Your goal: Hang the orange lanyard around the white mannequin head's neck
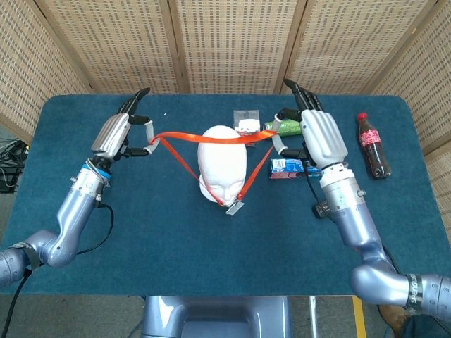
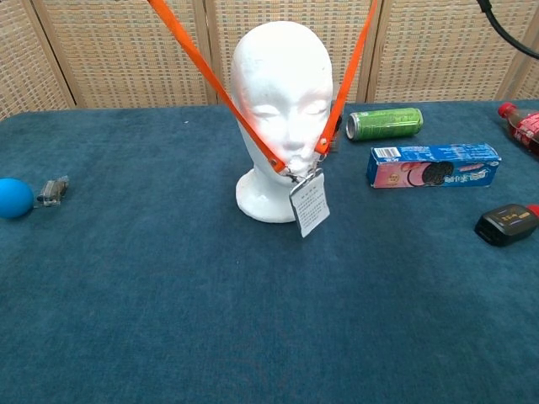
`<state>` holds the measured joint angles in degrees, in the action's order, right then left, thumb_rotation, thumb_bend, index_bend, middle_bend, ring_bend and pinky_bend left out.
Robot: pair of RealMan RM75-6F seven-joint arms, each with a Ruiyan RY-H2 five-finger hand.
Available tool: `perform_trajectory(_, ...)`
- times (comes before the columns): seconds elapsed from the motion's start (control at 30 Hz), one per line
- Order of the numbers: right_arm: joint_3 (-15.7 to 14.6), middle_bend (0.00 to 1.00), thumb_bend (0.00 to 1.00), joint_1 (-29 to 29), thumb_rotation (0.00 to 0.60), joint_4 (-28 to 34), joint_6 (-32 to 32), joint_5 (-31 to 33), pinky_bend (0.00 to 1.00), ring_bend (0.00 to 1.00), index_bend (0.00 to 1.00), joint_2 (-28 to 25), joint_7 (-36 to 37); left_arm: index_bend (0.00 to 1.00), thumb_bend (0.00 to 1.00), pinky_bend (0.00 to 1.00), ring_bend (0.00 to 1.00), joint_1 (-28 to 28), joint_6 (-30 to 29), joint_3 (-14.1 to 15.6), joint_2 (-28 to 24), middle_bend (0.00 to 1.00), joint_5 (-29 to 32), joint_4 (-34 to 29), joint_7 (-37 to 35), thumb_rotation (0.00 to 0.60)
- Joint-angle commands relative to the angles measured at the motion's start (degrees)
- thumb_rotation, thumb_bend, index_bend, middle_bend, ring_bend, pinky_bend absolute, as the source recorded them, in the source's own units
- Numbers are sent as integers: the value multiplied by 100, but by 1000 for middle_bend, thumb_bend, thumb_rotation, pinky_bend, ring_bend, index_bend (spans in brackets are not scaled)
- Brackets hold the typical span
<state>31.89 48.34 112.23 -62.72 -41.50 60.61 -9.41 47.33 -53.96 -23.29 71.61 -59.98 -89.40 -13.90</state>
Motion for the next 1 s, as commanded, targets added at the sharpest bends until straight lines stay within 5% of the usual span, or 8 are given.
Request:
perform_trajectory(0.03,115,45,669,352,600,-474,272,625,0,0,753,154,-60,717,472,0,0,132,150,-24,137,0,248,297,163,600)
perform_trajectory(0.43,-226,50,667,1079,600,-1980,565,1438,0,0,748,989,-468,639,472,0,0,296,437,129,644,0,349,1201,188,600)
perform_trajectory(0.5,-285,50,642,1132,600,-2190,559,1497,0,0,717,1133,-504,472,468,0,0,310,458,145,709,0,349,1300,188,600)
perform_trajectory(0.6,-330,28,403,1187,600,-2520,531,1587,0,0,490,1381,-479,44,377,0,0,325,523,200,766,0,308,1426,210,600)
perform_trajectory(0.63,-342,21,319,1198,600,-2634,515,1575,0,0,418,1467,-454,5,335,0,0,332,601,236,760,0,307,1450,226,600)
perform_trajectory(0.77,-459,4,31,1225,600,-2945,447,1398,0,0,191,1648,-542,0,199,0,0,348,717,228,776,0,397,1512,236,600)
perform_trajectory(1.0,-602,0,0,1198,600,-3008,221,1147,0,0,152,1744,-828,0,124,0,0,285,519,166,876,0,341,1580,183,600)
